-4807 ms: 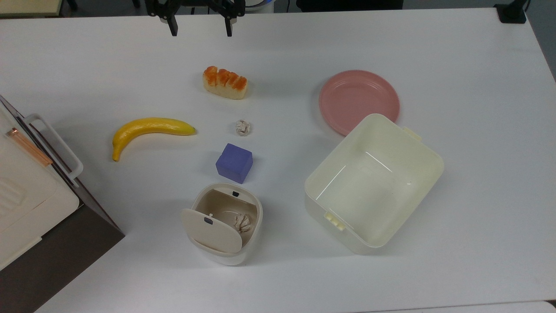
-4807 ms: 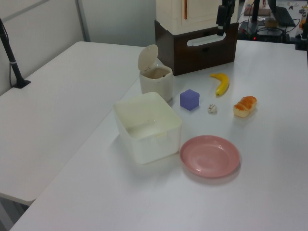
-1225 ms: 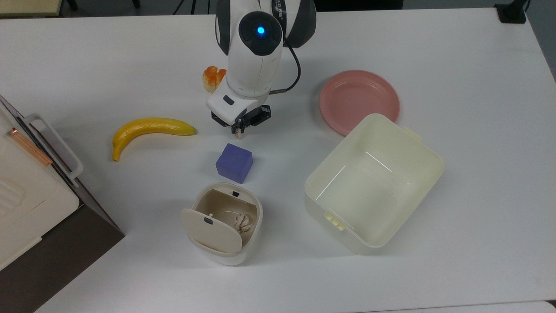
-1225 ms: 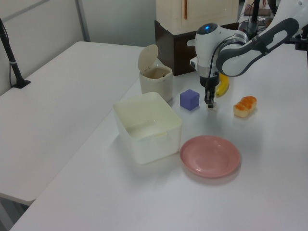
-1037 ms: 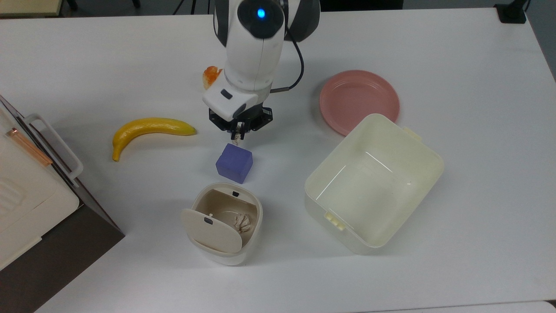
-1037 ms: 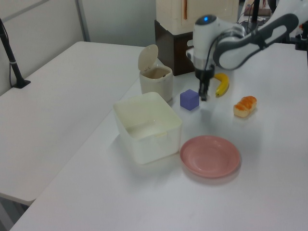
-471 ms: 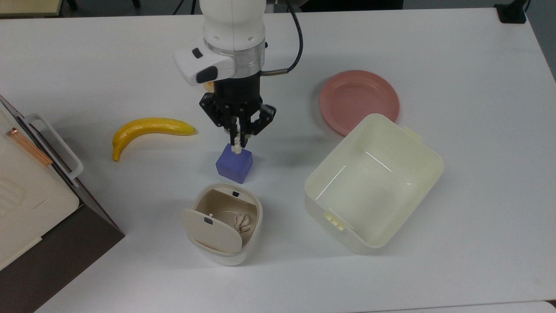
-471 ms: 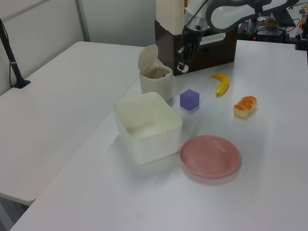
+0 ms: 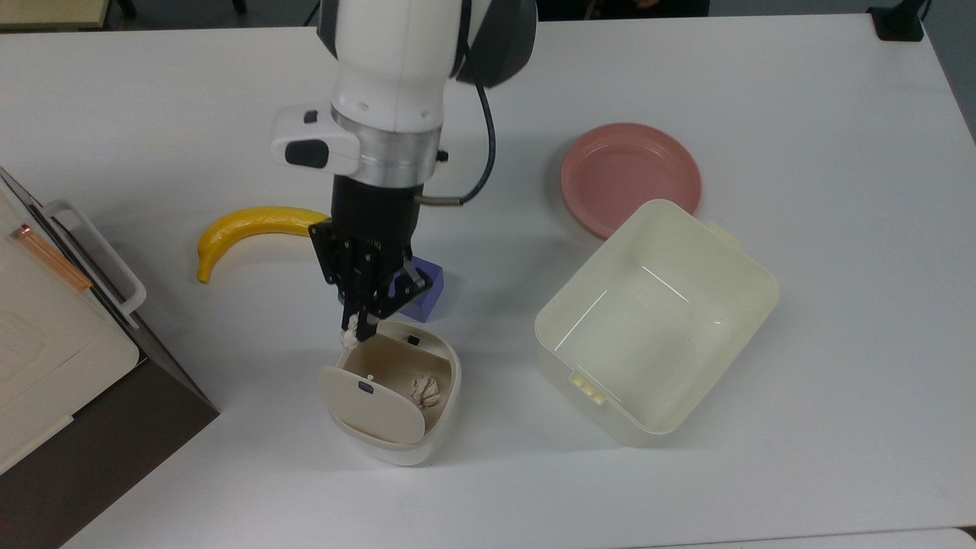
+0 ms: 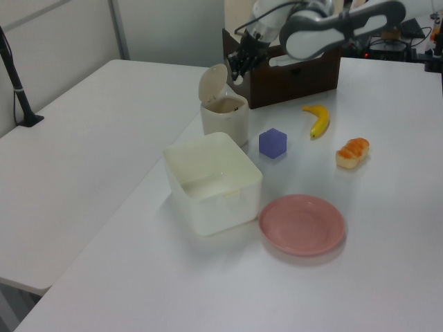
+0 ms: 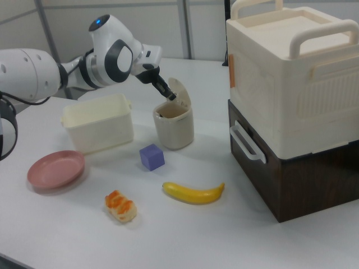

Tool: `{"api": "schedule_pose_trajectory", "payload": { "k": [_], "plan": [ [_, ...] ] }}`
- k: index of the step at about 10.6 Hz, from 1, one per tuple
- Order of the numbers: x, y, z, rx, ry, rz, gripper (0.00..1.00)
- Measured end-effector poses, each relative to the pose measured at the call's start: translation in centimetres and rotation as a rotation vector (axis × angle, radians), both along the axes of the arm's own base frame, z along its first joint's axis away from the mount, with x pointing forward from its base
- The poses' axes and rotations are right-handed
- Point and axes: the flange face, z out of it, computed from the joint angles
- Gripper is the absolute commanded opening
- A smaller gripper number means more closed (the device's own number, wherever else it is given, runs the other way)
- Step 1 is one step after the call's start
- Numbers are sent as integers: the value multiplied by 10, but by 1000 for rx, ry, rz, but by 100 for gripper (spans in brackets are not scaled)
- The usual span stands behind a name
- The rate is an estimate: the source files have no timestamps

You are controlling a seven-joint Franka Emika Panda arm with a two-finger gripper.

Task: Grab it up and put it in the trash
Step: 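Carry the figurine over the cream trash bin and lower it inside, then open the gripper to drop the figurine into the bin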

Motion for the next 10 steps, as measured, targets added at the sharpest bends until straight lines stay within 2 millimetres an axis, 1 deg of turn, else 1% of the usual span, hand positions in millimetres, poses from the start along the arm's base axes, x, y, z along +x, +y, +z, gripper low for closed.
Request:
{"api": "schedule_pose_trajectory", "payload": {
  "k": [1, 2, 3, 5, 8, 9, 10],
  "plan": [
    [4, 4, -10, -33, -10, -8, 29],
    [5, 9, -18, -52, -7, -5, 76],
    [6, 13, -23, -57, -2, 0, 100],
    [6, 16, -25, -61, 1, 6, 100],
    [6, 28, -26, -61, 1, 27, 100],
    [5, 30, -28, -75, 26, 46, 100],
    [-1, 34, -35, -121, 102, 114, 100]
  ]
}}
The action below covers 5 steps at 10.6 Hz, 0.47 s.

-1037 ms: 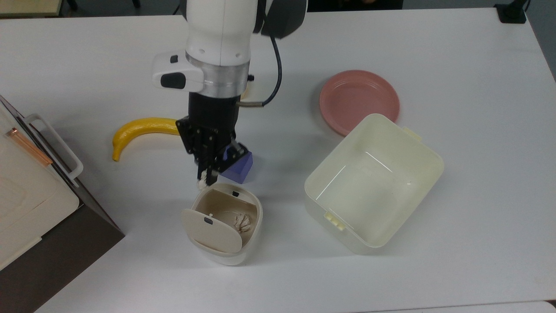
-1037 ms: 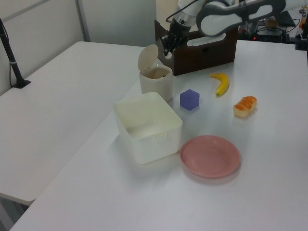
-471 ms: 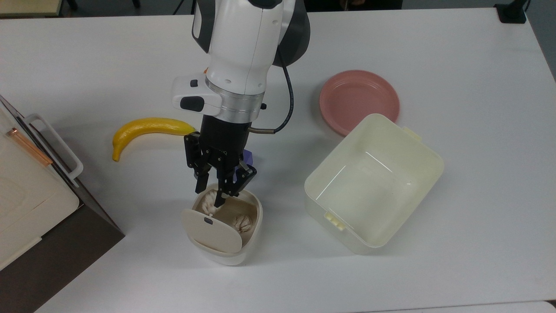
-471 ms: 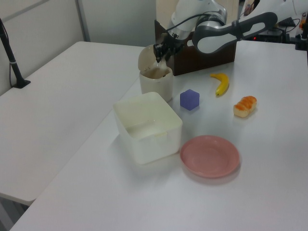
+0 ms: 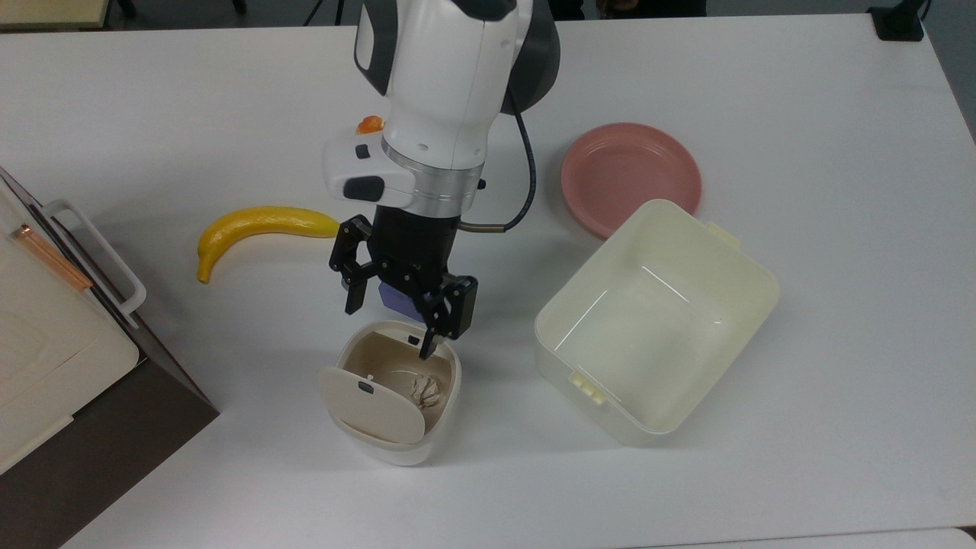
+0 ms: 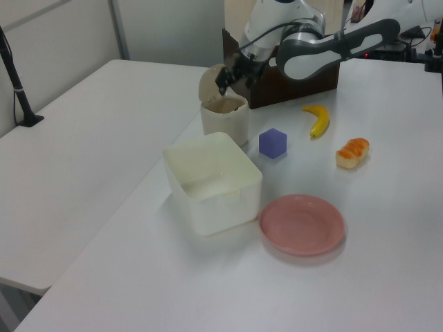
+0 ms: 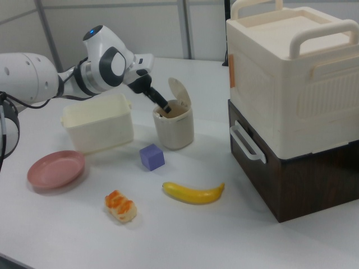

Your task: Grab it up and put it in the trash

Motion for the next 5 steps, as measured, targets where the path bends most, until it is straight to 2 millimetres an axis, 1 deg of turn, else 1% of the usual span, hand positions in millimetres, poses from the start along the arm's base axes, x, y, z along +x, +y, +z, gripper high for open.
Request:
{"api": "schedule_pose_trajectory", "payload": {
  "k": [1, 2, 3, 4, 5],
  "plan": [
    [-13, 8, -7, -55, 111, 104, 100],
    [-32, 15, -8, -90, 227, 209, 100],
    [-53, 16, 1, -92, 330, 291, 100],
    [-71, 12, 19, -85, 398, 358, 100],
    [-83, 5, 40, -78, 429, 397, 100]
  ]
}}
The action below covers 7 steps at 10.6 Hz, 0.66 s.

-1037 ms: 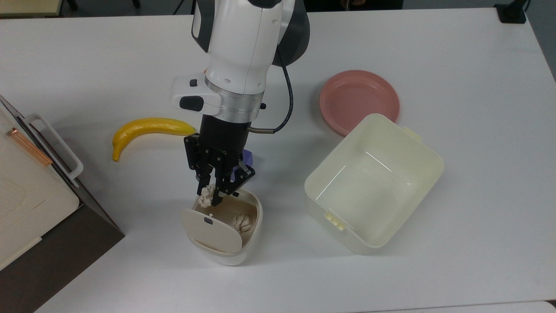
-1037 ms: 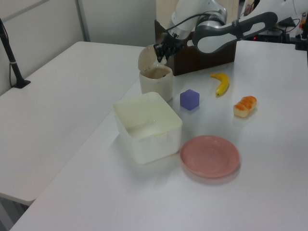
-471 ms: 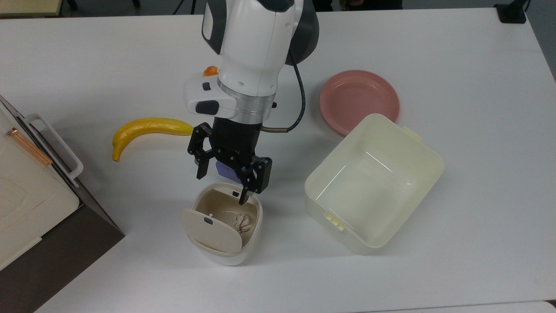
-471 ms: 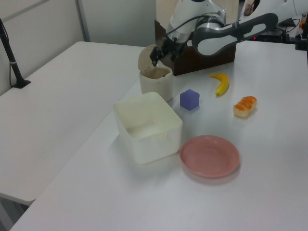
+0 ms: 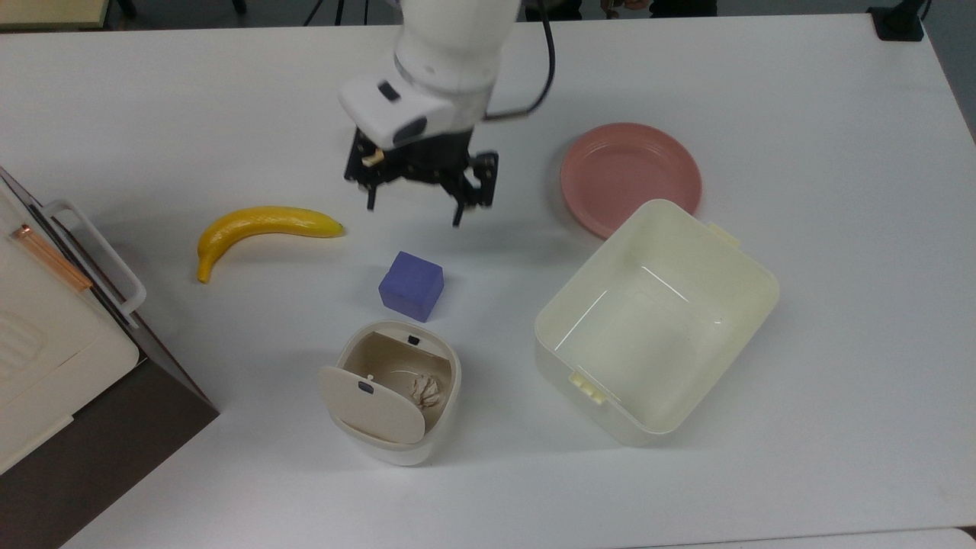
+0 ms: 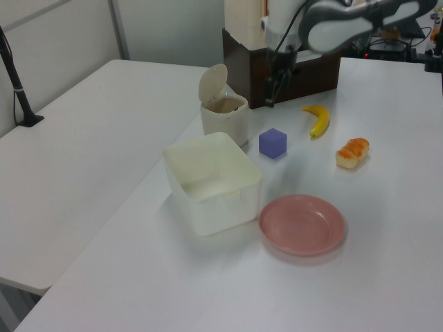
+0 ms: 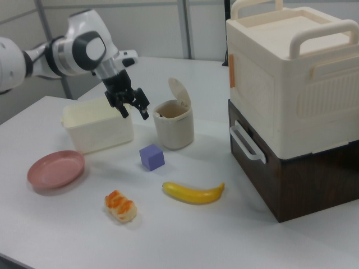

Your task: Grab it up and put it in the trash

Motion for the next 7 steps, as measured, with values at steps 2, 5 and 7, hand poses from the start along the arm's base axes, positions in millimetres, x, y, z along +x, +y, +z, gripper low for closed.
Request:
{"api": "schedule_pose_trajectory", "payload": {
  "k": [2, 5, 7],
  "plan": [
    [-19, -26, 38, 37, 15, -20, 100],
    [-44, -64, 79, 73, 30, -46, 100],
    [-61, -73, 93, 101, 85, -4, 100]
  ]
}}
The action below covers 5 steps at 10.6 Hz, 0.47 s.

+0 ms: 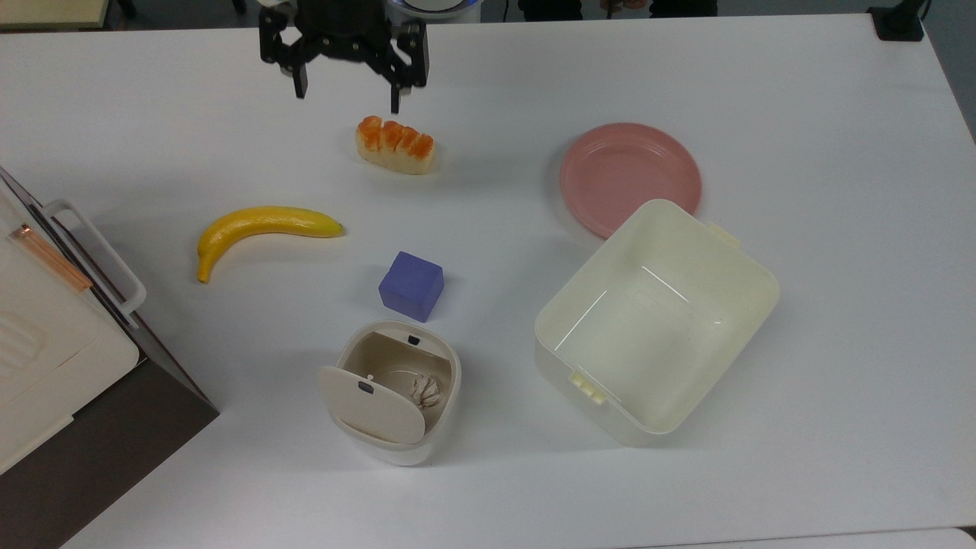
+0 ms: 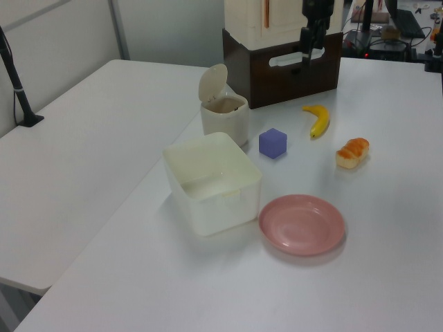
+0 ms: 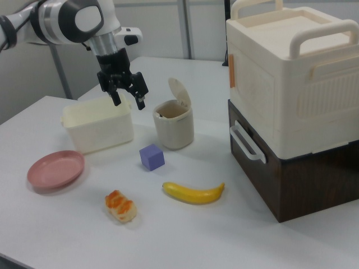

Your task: Grab it up and put it in the trash

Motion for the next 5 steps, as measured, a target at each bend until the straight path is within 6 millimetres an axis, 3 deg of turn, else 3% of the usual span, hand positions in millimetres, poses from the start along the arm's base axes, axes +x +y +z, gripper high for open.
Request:
{"api": "schedule_pose_trajectory", "payload": {
  "k": [3, 5],
  "plan": [
    [-16, -11, 24, 44, -14, 3, 100],
    [-19, -13, 30, 53, -28, -50, 100]
  ]
}}
